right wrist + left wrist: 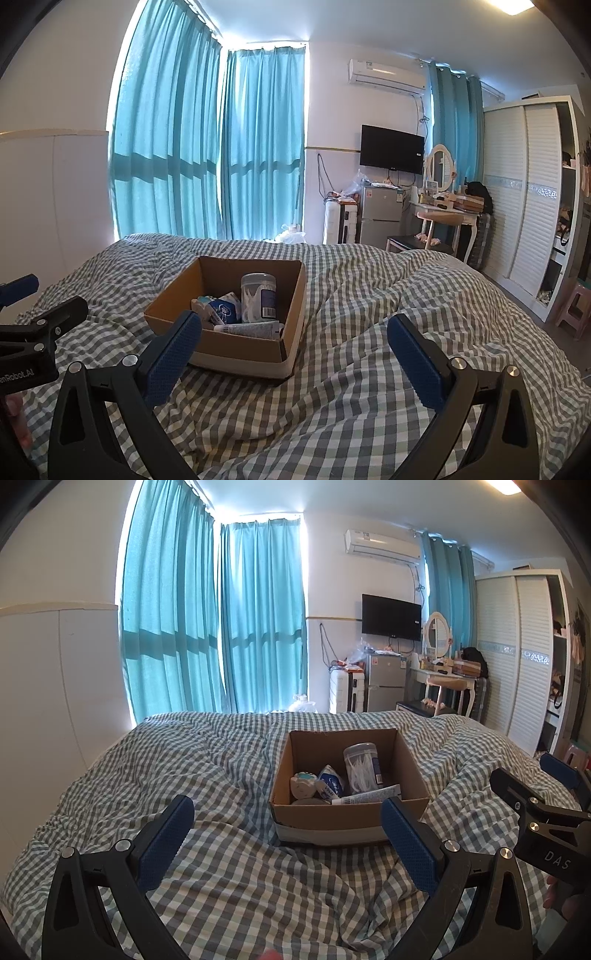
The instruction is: Organize objects
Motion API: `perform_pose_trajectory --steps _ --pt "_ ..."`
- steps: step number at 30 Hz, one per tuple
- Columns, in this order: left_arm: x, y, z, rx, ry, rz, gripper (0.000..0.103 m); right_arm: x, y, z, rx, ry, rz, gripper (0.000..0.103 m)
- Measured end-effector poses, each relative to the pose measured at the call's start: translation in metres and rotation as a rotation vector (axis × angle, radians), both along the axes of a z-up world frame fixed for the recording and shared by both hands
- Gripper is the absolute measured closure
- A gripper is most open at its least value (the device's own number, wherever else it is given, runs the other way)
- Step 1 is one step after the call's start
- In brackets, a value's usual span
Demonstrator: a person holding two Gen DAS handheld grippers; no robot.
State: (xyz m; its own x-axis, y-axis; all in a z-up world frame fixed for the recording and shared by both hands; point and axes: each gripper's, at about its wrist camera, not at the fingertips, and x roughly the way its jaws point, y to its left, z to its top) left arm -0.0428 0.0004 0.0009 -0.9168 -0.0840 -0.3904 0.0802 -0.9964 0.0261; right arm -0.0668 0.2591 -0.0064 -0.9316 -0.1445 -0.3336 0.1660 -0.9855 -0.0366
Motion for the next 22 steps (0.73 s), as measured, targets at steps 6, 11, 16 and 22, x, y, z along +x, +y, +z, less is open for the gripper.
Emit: perform_pose_trajectory --steps 6,11,16,22 --pt "0.0054 -0.0013 0.0027 0.009 0.026 0.011 0.0 -0.0001 -0.0017 -0.0021 0.004 -0.009 0.004 0.002" --pt "0.0042 -0.0048 0.0015 0.017 0.017 0.024 0.0 0.0005 -0.0027 -0.0018 0.008 -0.01 0.006 0.002" --pt "0.0033 -0.0044 -0.0004 0.012 0.01 0.022 0.0 0.0002 -0.0032 -0.0017 0.009 -0.011 0.006 0.002" --pt "0.005 -0.001 -0.0009 -0.007 0.019 0.009 0.0 0.0009 -0.004 -0.0029 0.012 -0.014 0.008 0.002"
